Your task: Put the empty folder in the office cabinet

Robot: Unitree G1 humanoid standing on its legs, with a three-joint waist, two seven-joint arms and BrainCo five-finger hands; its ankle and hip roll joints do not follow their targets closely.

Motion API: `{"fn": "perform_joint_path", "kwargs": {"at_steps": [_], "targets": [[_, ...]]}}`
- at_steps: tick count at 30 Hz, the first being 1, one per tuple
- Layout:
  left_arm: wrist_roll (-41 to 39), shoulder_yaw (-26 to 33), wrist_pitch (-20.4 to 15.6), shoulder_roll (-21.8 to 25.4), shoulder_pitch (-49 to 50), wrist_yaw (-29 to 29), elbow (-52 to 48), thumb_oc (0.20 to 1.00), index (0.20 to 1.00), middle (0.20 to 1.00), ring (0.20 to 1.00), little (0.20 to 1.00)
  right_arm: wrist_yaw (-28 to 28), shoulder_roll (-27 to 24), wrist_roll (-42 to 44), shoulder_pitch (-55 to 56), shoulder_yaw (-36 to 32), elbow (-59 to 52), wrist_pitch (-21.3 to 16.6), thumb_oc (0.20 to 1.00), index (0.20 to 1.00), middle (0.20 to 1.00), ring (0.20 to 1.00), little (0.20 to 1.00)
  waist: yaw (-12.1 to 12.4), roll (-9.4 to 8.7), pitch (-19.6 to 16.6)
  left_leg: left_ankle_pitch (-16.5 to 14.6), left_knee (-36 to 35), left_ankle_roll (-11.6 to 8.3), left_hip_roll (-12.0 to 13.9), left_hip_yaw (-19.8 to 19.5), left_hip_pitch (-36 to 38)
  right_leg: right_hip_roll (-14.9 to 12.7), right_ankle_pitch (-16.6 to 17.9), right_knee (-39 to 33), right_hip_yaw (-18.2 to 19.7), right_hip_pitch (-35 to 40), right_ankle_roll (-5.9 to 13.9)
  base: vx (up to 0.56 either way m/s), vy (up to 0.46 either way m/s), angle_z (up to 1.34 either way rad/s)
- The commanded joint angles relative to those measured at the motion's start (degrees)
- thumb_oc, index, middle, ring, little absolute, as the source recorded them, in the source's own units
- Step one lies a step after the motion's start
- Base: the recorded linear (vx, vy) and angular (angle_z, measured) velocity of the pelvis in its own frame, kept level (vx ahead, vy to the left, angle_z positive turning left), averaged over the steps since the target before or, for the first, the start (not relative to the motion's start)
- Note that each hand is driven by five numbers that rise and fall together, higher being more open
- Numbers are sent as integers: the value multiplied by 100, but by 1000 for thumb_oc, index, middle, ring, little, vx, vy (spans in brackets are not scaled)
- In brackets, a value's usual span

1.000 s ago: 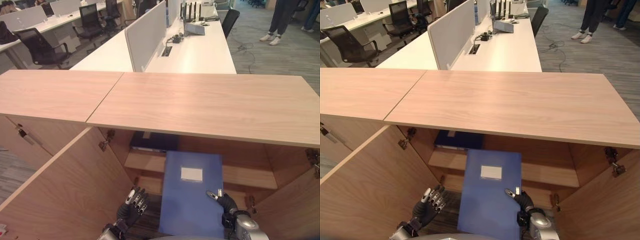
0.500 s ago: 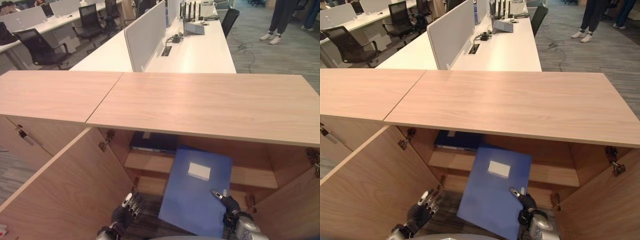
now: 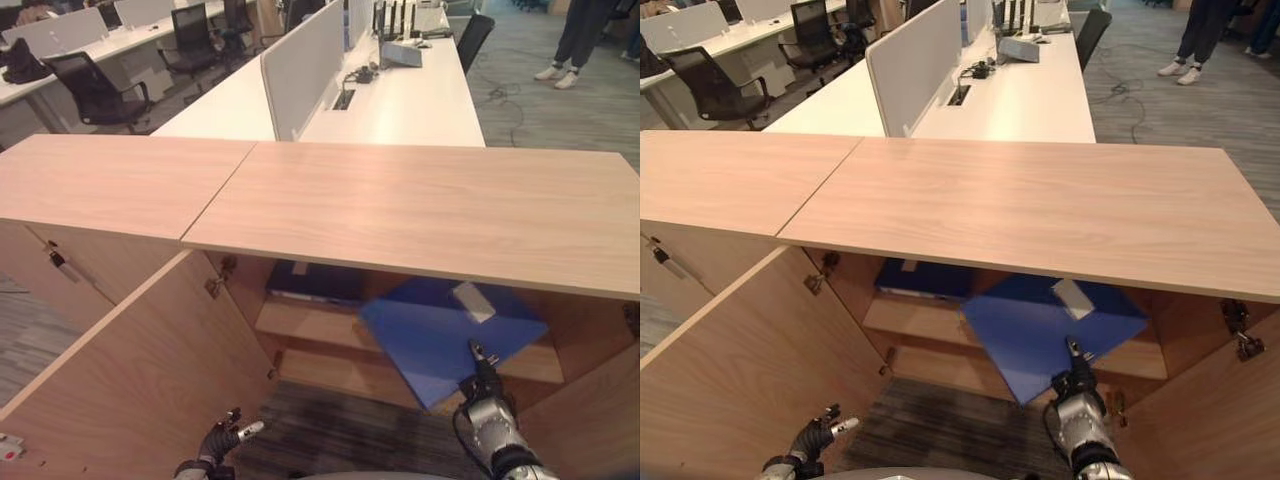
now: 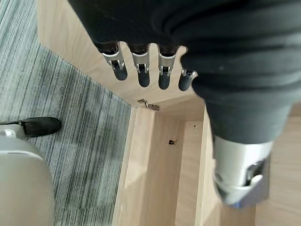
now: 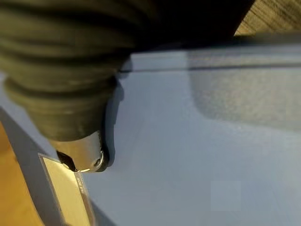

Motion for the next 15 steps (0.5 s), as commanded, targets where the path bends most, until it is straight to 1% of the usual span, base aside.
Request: {"fn": "perform_joint_path", "kwargs": {"at_steps": [1, 2, 3, 5, 6, 7, 8, 11, 14, 15], "targets": [[252, -195, -285, 307, -616, 78, 174, 1000, 1000, 1000, 1000, 1000, -29, -38, 537, -913, -478, 165, -531, 200, 200, 200, 200, 200, 177, -148, 342, -447, 58, 1, -101, -289, 127, -23, -504, 126, 60, 274, 167, -16, -9, 16], [255, -252, -287, 326, -644, 81, 167, 1000, 1000, 1000, 1000, 1000, -76, -90, 633, -1027, -543, 239, -577, 200, 200, 200, 200, 200, 200, -137, 357, -443, 58, 3, -111, -313, 92, -21, -510, 136, 50, 254, 168, -19, -12, 20], [309, -367, -295, 377, -678, 68, 168, 1000, 1000, 1000, 1000, 1000, -162, -249, 794, -1265, -701, 394, -649, 200, 200, 200, 200, 200, 236, -118, 386, -429, 58, 5, -112, -363, 22, -23, -530, 181, 15, 206, 176, -19, -12, 18], [341, -441, -303, 390, -747, 71, 199, 1000, 1000, 1000, 1000, 1000, -192, -370, 833, -1456, -749, 518, -673, 200, 200, 200, 200, 200, 259, -106, 419, -412, 58, 8, -113, -391, -35, -29, -547, 234, -2, 143, 178, -43, -9, 13], [351, -569, -313, 452, -814, 66, 219, 1000, 1000, 1000, 1000, 1000, -301, -616, 924, -1776, -855, 695, -728, 200, 200, 200, 200, 200, 289, -73, 491, -379, 58, 14, -124, -443, -133, -46, -556, 311, -30, 22, 183, -61, -3, 15], [346, -578, -313, 449, -839, 66, 219, 1000, 1000, 1000, 1000, 1000, -293, -645, 933, -1814, -866, 731, -723, 200, 200, 200, 200, 200, 296, -67, 498, -373, 58, 14, -124, -450, -151, -48, -560, 327, -34, 0, 183, -76, 2, 19], [362, -651, -322, 476, -887, 65, 216, 1000, 1000, 1000, 1000, 1000, -325, -783, 999, -2020, -934, 851, -730, 200, 200, 200, 200, 200, 317, -43, 551, -347, 58, 16, -126, -478, -224, -58, -571, 372, -51, -79, 186, -66, 9, 13], [358, -851, -344, 528, -1056, 88, 233, 1000, 1000, 1000, 1000, 1000, -424, -1125, 1095, -2570, -931, 1062, -781, 200, 200, 200, 200, 200, 378, 31, 672, -267, 58, 29, -148, -556, -457, -74, -588, 503, -72, -353, 182, -81, 11, 5], [361, -957, -349, 554, -1099, 82, 217, 1000, 1000, 1000, 1000, 1000, -480, -1311, 1179, -2857, -962, 1142, -827, 200, 200, 200, 200, 200, 416, 75, 736, -222, 64, 33, -148, -588, -581, -88, -605, 582, -77, -491, 176, -37, 10, 9], [376, -1129, -377, 596, -1203, 98, 234, 1000, 1000, 1000, 1000, 1000, -585, -1617, 1281, -3375, -950, 1323, -889, 200, 200, 200, 200, 200, 469, 155, 835, -158, 85, 34, -149, -626, -799, -107, -639, 719, -68, -762, 170, -63, 21, 15]]}}
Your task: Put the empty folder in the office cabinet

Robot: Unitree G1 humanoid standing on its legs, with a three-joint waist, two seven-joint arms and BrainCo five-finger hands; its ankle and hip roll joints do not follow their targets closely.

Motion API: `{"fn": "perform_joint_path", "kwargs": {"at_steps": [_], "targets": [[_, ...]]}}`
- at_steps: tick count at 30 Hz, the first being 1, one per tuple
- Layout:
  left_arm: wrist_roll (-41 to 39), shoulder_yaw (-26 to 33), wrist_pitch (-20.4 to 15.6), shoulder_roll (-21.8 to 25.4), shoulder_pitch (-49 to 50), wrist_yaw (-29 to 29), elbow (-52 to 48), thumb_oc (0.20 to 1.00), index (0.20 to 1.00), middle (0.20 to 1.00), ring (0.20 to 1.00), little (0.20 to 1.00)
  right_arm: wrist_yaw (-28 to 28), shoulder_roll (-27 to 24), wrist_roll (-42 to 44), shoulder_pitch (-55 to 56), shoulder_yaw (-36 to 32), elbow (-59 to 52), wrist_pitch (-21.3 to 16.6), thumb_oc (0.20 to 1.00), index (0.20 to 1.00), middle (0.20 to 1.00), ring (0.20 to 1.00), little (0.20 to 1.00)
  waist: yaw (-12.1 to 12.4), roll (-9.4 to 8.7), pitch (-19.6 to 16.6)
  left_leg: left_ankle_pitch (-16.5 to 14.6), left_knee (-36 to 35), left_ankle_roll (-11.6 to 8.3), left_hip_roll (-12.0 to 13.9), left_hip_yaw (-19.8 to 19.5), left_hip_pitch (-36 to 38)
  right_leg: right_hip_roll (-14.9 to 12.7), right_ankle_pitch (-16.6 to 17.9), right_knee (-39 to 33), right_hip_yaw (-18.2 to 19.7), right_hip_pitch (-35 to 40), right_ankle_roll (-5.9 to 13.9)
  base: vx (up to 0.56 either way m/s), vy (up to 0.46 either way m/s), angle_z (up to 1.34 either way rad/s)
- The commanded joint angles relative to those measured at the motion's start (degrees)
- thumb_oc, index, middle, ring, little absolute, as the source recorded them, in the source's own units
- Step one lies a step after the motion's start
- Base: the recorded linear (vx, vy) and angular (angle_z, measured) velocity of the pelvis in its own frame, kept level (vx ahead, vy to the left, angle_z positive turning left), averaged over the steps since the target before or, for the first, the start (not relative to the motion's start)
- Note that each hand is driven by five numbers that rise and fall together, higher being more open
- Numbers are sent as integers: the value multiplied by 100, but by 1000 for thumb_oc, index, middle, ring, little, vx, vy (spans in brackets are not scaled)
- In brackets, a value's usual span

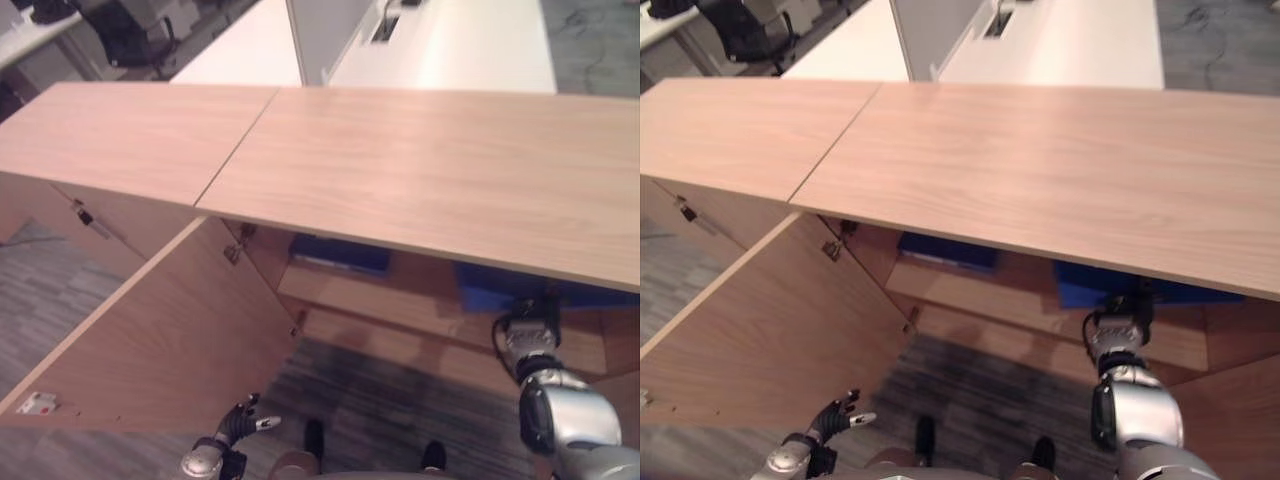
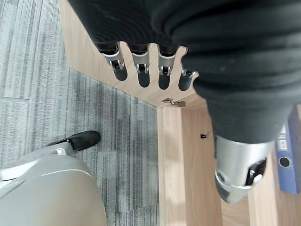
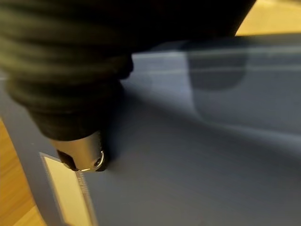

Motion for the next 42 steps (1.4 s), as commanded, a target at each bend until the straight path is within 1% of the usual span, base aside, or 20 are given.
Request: {"fn": "perform_joint_path", "kwargs": {"at_steps": [1, 3, 4, 5, 7, 9, 11, 20, 21, 25, 26, 28, 29, 30, 31, 32, 35, 37, 40, 42], "targets": [[135, -348, -246, 415, -535, 80, 16, 1000, 1000, 1000, 1000, 1000, -40, -385, 154, -1146, -166, 232, -383, 200, 200, 200, 200, 200, 220, -219, 343, -428, 56, 32, -134, -235, -33, -140, -798, 778, 279, -259, 212, -68, 22, 6], [124, -441, -282, 505, -586, 104, 11, 1000, 1000, 1000, 1000, 1000, -128, -660, 178, -1600, -78, 272, -428, 200, 200, 200, 200, 200, 285, -157, 486, -378, 116, 31, -113, -243, -253, -182, -835, 940, 305, -509, 205, -52, 11, 0], [119, -440, -284, 494, -610, 103, 12, 1000, 1000, 1000, 1000, 1000, -129, -688, 179, -1645, -67, 299, -422, 200, 200, 200, 200, 200, 292, -149, 488, -378, 135, 31, -115, -240, -291, -188, -845, 976, 315, -558, 202, -59, 8, 4], [76, -472, -298, 541, -613, 120, 38, 1000, 1000, 1000, 1000, 1000, -185, -879, 200, -1974, 24, 363, -446, 200, 200, 200, 200, 200, 341, -116, 556, -394, 314, 32, -111, -244, -509, -237, -882, 1123, 354, -746, 187, -38, 0, 7], [-1, -541, -318, 625, -657, 138, 66, 1000, 1000, 1000, 1000, 1000, -277, -1140, 210, -2413, 182, 407, -509, 200, 200, 200, 200, 200, 402, -52, 697, -479, 687, 30, -124, -263, -908, -319, -948, 1411, 431, -1081, 160, -45, -6, 3], [-6, -563, -324, 642, -704, 150, 58, 1000, 1000, 1000, 1000, 1000, -312, -1261, 193, -2592, 277, 454, -513, 200, 200, 200, 200, 200, 437, -31, 705, -549, 906, 23, -152, -274, -1150, -364, -1005, 1592, 465, -1297, 150, -29, -8, -5], [44, -703, -355, 745, -735, 178, 40, 1000, 1000, 1000, 1000, 1000, -443, -1554, 139, -3048, 499, 505, -566, 200, 200, 200, 200, 200, 470, 41, 789, -728, 1300, -16, -207, -300, -1540, -423, -1196, 2033, 561, -1719, 111, 1, -6, -3], [207, -1167, -431, 909, -940, 220, -267, 1000, 1000, 1000, 1000, 1000, -725, -1971, 72, -3869, 1016, 671, -625, 200, 200, 200, 200, 200, 541, 238, 853, -950, 1911, -21, -343, -270, -2473, -496, -1481, 2933, 786, -2861, 68, -6, 9, 3], [203, -1242, -453, 950, -1008, 245, -366, 1000, 1000, 1000, 1000, 1000, -792, -2016, 57, -3991, 1093, 751, -611, 200, 200, 200, 200, 200, 529, 287, 886, -994, 2091, -13, -345, -261, -2729, -516, -1525, 3128, 833, -3147, 63, -23, 13, -5], [149, -1332, -475, 932, -1099, 303, -396, 1000, 1000, 1000, 1000, 1000, -843, -1956, -25, -4093, 1264, 737, -621, 200, 200, 200, 200, 200, 490, 311, 915, -1129, 2508, 20, -353, -248, -3251, -538, -1646, 3530, 958, -3687, 33, 13, 1, -1], [85, -1319, -468, 910, -1121, 323, -379, 1000, 1000, 1000, 1000, 1000, -859, -1943, 14, -4079, 1256, 814, -611, 200, 200, 200, 200, 200, 475, 317, 906, -1284, 2619, 24, -367, -295, -3317, -525, -1809, 3664, 1035, -3753, 37, 87, -16, 0], [-51, -1295, -463, 874, -1152, 378, -385, 1000, 1000, 1000, 1000, 1000, -893, -1838, 133, -4023, 1199, 928, -631, 200, 200, 200, 200, 200, 424, 355, 978, -1401, 2928, 55, -386, -325, -3587, -527, -1912, 4006, 1129, -4073, 2, 38, -1, 0], [-50, -1295, -464, 877, -1156, 399, -382, 1000, 1000, 1000, 1000, 1000, -892, -1758, 191, -4006, 1176, 912, -675, 200, 200, 200, 200, 200, 410, 349, 977, -1550, 3091, 67, -403, -323, -3691, -519, -2050, 4157, 1192, -4195, -15, 31, 9, -3], [-48, -1287, -464, 882, -1154, 402, -381, 1000, 1000, 1000, 1000, 1000, -893, -1740, 196, -3996, 1170, 897, -688, 200, 200, 200, 200, 200, 413, 329, 954, -1596, 3166, 70, -405, -314, -3754, -523, -2087, 4220, 1212, -4260, -17, 0, 0, 0], [-68, -1270, -488, 899, -1169, 440, -402, 1000, 1000, 1000, 1000, 1000, -855, -1667, 217, -3980, 1163, 870, -675, 200, 200, 200, 200, 200, 407, 355, 1018, -1585, 3349, 97, -394, -308, -3937, -542, -2031, 4405, 1234, -4435, -40, -9, 23, -4], [-114, -1233, -500, 910, -1175, 464, -420, 1000, 1000, 1000, 1000, 1000, -852, -1636, 218, -4020, 1190, 856, -674, 200, 200, 200, 200, 200, 389, 333, 1003, -1762, 3696, 98, -405, -317, -4195, -561, -2137, 4726, 1334, -4720, -24, 0, 0, 0], [-181, -1187, -496, 930, -1162, 502, -436, 1000, 1000, 1000, 1000, 1000, -864, -1647, 229, -4010, 1212, 911, -663, 200, 200, 200, 200, 200, 377, 299, 1005, -1879, 3951, 114, -389, -336, -4393, -552, -2232, 4902, 1379, -4898, -65, 0, 0, 0], [-280, -1130, -482, 949, -1183, 597, -349, 1000, 1000, 1000, 1000, 1000, -901, -1616, 324, -4045, 1220, 1017, -693, 200, 200, 200, 200, 200, 348, 262, 1026, -2101, 4523, 136, -369, -379, -4841, -561, -2368, 5325, 1476, -5323, -121, 0, 0, 0], [-238, -1120, -481, 946, -1164, 660, -275, 1000, 1000, 1000, 1000, 1000, -871, -1480, 478, -4034, 1187, 1024, -749, 200, 200, 200, 200, 200, 300, 218, 998, -2233, 4921, 163, -361, -407, -5179, -536, -2426, 5657, 1556, -5642, -137, -12, -24, -3], [-238, -1114, -489, 938, -1141, 676, -268, 1000, 1000, 1000, 1000, 1000, -874, -1436, 500, -4033, 1194, 1003, -764, 200, 200, 200, 200, 200, 301, 199, 967, -2254, 4948, 175, -367, -398, -5230, -530, -2436, 5678, 1564, -5693, -138, 0, 0, 0]]}}
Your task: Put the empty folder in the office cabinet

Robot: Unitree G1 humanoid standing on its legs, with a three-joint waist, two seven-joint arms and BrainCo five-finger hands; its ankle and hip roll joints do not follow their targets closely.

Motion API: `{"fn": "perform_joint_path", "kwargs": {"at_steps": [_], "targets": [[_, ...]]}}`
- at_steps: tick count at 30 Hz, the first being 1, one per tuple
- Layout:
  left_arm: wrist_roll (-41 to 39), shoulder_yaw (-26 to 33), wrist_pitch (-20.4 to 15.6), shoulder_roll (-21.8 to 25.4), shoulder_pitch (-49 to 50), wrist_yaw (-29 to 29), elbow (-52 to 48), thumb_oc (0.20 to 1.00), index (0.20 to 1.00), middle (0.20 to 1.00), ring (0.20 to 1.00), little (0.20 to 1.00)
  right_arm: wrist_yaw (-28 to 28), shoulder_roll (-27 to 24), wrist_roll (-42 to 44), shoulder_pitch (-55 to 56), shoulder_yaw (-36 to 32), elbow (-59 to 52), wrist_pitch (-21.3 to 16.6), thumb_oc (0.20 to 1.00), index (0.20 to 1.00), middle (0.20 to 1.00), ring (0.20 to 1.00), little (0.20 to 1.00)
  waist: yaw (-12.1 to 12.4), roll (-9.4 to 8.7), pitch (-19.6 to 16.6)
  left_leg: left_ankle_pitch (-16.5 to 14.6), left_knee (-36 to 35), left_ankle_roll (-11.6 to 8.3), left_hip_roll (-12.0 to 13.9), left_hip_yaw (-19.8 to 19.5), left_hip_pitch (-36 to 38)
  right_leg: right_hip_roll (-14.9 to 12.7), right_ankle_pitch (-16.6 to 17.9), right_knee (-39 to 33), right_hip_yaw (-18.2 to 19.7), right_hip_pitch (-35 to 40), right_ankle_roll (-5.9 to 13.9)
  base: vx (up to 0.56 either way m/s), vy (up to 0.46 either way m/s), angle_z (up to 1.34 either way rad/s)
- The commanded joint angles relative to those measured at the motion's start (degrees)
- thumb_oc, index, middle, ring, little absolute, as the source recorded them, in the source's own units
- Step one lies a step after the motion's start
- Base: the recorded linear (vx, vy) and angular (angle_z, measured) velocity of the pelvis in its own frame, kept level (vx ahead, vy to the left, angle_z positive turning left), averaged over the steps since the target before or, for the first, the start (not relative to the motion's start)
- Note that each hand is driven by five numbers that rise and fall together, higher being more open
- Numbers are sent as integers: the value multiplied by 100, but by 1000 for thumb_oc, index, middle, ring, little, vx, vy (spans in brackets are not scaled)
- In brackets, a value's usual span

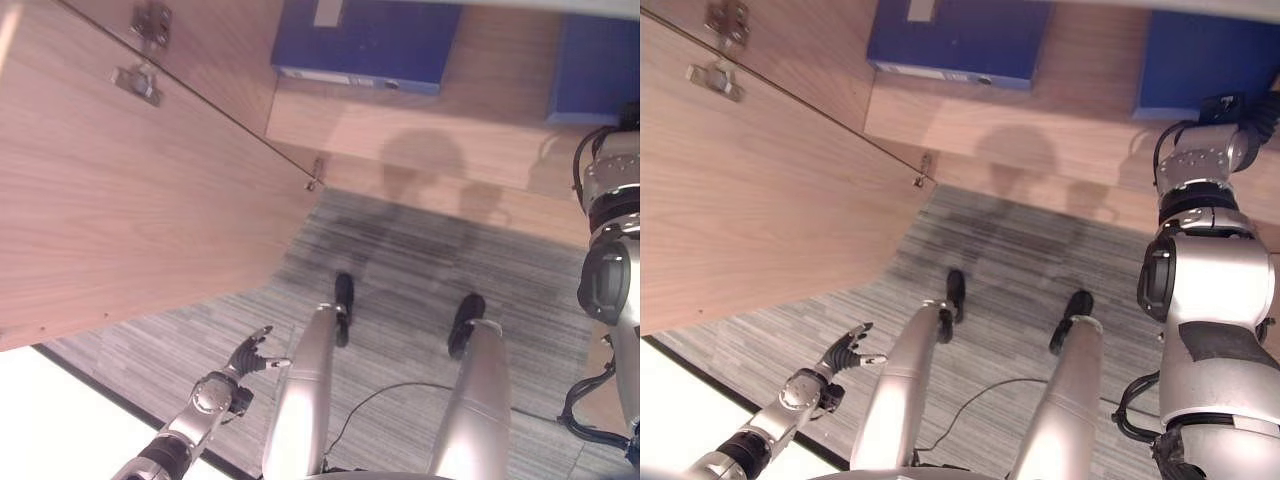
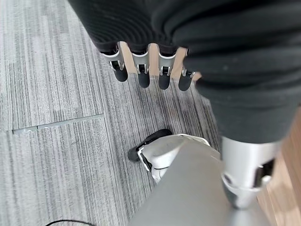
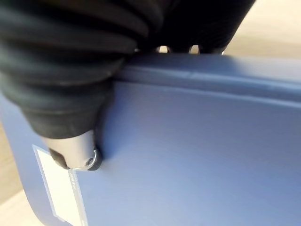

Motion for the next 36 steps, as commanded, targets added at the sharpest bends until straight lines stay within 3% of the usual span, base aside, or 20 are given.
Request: {"fn": "perform_joint_path", "kwargs": {"at_steps": [1, 8, 15, 17, 24, 29, 36], "targets": [[2, 22, -38, 115, 106, 69, 162, 1000, 1000, 1000, 1000, 1000, 20, -74, 271, 264, -63, -210, -134, 200, 200, 200, 200, 200, 55, -47, -184, -855, 107, -4, -33, -265, 297, 320, -595, -38, 190, 463, 191, 0, 0, 0], [56, 85, -30, 248, 238, 90, 195, 1000, 1000, 1000, 1000, 1000, -101, -137, 373, -18, -22, -337, -310, 200, 200, 200, 200, 200, 111, -52, -314, -811, -32, 11, -100, -271, 355, 344, -611, -96, 205, 502, 176, 0, 0, 0], [198, 53, -20, 331, 314, 120, 312, 1000, 1000, 1000, 1000, 1000, -561, -460, 180, -747, 349, -214, -303, 200, 200, 200, 200, 200, 154, -85, -482, -683, -413, -10, -167, -261, 556, 315, -543, -315, 182, 682, 212, 0, 0, 0], [262, -39, 8, 334, 274, 181, 376, 1000, 1000, 1000, 1000, 1000, -880, -583, 329, -1012, 441, 114, -158, 200, 200, 200, 200, 200, 159, -108, -583, -639, -587, -32, -200, -277, 651, 276, -543, -397, 177, 772, 224, 33, -1, 3], [319, -163, 43, 234, 240, 285, 454, 1000, 1000, 1000, 1000, 1000, -1185, -508, 315, -1317, 688, 424, 104, 200, 200, 200, 200, 200, 175, -125, -667, -555, -840, -30, -238, -232, 781, 233, -521, -531, 161, 902, 243, 24, 5, 3], [323, -258, 55, 85, 176, 413, 565, 1000, 1000, 1000, 1000, 1000, -1402, -518, 84, -1266, 829, 757, 414, 200, 200, 200, 200, 200, 175, -115, -610, -486, -967, -25, -267, -265, 843, 197, -489, -622, 96, 1015, 257, 0, 0, 0], [260, -335, 74, -50, 86, 555, 691, 1000, 1000, 1000, 1000, 1000, -1650, -360, -78, -1139, 818, 1012, 533, 200, 200, 200, 200, 200, 156, -102, -536, -441, -1015, -18, -275, -271, 784, 191, -469, -608, 74, 956, 258, -2, -6, 1]]}}
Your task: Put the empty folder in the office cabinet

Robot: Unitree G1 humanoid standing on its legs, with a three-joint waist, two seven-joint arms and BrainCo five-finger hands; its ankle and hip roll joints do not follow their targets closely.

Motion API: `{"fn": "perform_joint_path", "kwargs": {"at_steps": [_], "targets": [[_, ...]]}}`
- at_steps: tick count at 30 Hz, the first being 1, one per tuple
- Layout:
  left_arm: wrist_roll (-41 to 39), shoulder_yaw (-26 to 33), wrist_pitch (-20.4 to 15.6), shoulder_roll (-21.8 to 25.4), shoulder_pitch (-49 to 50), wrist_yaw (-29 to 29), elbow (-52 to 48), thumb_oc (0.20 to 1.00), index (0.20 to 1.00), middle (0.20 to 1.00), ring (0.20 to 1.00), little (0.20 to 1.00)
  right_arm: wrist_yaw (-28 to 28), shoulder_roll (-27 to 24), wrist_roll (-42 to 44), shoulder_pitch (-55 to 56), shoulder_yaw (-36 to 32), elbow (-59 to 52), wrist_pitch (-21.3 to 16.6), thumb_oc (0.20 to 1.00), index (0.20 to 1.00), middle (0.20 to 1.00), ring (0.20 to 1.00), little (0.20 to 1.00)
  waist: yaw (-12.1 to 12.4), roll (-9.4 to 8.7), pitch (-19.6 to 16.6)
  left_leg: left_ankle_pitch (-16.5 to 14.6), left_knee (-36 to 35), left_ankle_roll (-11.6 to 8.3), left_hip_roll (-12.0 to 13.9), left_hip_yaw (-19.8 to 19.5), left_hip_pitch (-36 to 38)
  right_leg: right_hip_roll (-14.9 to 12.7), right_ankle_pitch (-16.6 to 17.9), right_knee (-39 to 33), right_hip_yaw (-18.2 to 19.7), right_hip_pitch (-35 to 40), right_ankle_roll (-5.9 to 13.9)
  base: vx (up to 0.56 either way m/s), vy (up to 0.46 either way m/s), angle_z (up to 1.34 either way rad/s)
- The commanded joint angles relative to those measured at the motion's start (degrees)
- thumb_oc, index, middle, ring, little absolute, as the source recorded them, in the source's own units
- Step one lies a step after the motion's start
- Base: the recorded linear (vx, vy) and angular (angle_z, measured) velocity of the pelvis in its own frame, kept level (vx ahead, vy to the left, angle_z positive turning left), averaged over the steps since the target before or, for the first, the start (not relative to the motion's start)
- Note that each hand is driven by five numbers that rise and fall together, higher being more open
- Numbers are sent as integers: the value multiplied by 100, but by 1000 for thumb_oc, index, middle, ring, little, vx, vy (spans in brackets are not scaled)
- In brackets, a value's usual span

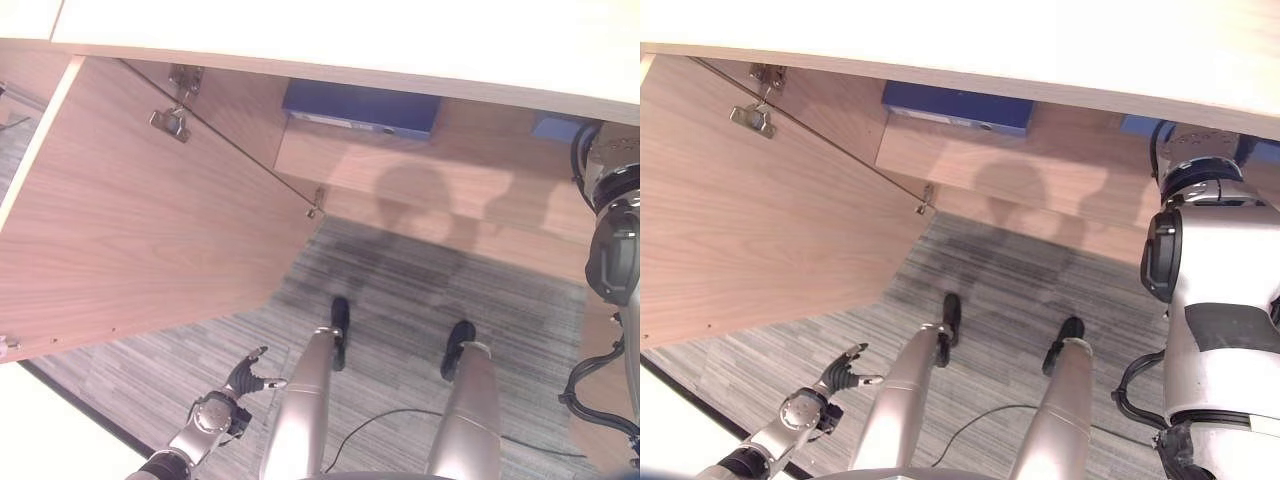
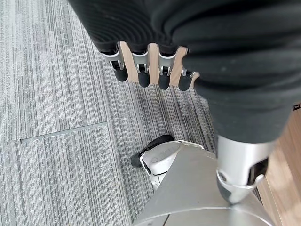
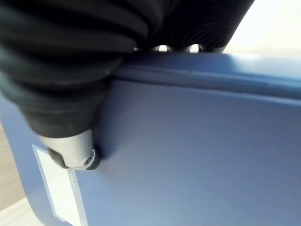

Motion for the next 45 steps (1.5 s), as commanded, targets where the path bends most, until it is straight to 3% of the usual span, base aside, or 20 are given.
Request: {"fn": "perform_joint_path", "kwargs": {"at_steps": [1, 9, 10, 11, 12, 33, 45], "targets": [[27, 24, 26, 32, -175, 159, 324, 1000, 1000, 1000, 1000, 1000, -62, -375, -458, -291, 280, -242, -113, 200, 200, 200, 200, 200, 78, 44, 163, -656, -224, 70, -172, -260, 316, 236, -538, -110, 219, 547, 181, 0, 0, 0], [-56, -37, 16, -63, -190, 276, 372, 1000, 1000, 1000, 1000, 1000, -312, -168, -743, -80, 214, -200, -26, 200, 200, 200, 200, 200, 45, 63, 243, -632, -190, 85, -169, -260, 256, 247, -551, -60, 229, 509, 161, 0, 0, 0], [-63, -40, 15, -64, -190, 277, 377, 1000, 1000, 1000, 1000, 1000, -307, -161, -752, -76, 222, -202, -16, 263, 263, 263, 263, 263, 47, 60, 250, -630, -195, 84, -168, -262, 256, 248, -548, -64, 229, 508, 161, 0, 0, 0], [-64, -40, 14, -65, -190, 277, 378, 1000, 1000, 1000, 1000, 1000, -307, -161, -753, -76, 222, -203, -15, 344, 344, 344, 344, 344, 46, 61, 250, -629, -197, 83, -168, -261, 257, 248, -547, -65, 230, 508, 161, 0, 0, 0], [-102, -53, 3, -62, -176, 263, 337, 1000, 1000, 1000, 1000, 1000, -304, -161, -758, -72, 226, -209, -17, 1000, 1000, 1000, 1000, 1000, 51, 69, 265, -621, -209, 79, -168, -260, 263, 250, -547, -56, 227, 503, 160, 0, 0, 0], [-233, -75, 24, -193, -252, 267, 472, 1000, 1000, 1000, 1000, 1000, -329, -31, -628, 328, -11, -92, -33, 1000, 1000, 1000, 1000, 1000, 21, 60, 355, -550, -328, 71, -144, -291, 332, 315, -506, -151, 203, 591, 152, 0, 0, 0], [-306, -41, -22, -94, -267, 224, 382, 1000, 1000, 1000, 1000, 1000, -257, 16, -802, 461, 38, -6, 199, 1000, 1000, 1000, 1000, 1000, 105, 76, 382, -490, -441, 68, -172, -301, 397, 293, -476, -223, 174, 674, 180, 0, 0, 0]]}}
